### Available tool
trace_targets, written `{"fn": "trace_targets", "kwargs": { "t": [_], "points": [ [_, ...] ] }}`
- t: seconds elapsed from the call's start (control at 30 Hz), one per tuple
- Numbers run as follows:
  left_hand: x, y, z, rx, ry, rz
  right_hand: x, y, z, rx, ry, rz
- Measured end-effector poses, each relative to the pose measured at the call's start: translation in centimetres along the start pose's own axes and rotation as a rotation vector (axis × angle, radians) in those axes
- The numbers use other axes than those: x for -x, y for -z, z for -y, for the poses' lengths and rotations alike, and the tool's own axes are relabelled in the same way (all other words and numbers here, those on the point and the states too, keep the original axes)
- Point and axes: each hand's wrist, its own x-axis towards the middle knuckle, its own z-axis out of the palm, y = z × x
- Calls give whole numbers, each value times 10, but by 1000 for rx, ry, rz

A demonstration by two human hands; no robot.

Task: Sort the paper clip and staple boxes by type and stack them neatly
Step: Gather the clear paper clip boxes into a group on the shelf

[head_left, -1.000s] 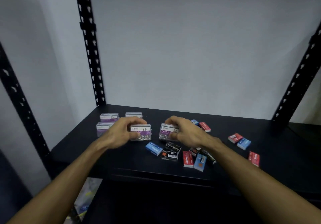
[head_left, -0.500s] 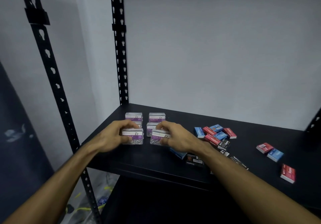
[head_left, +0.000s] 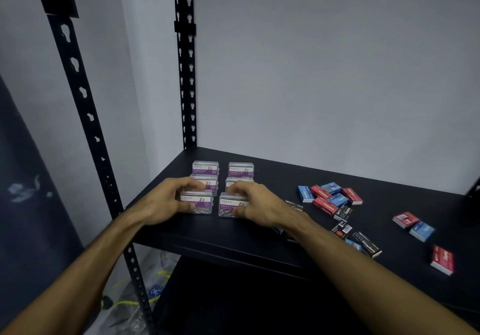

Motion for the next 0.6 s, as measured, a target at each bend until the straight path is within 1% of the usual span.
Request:
{"fn": "trace_targets", "kwargs": {
  "t": [0.17, 0.47, 0.6],
  "points": [
    [1, -1, -4, -2, -26, 5, 0, -2, 1, -13, 7, -7],
    [-1, -2, -4, 22, -8, -13, 2, -2, 1, -47, 8, -4],
    [-1, 2, -1, -44, -23, -100, 4, 1, 1, -16, 10, -15]
  ]
}}
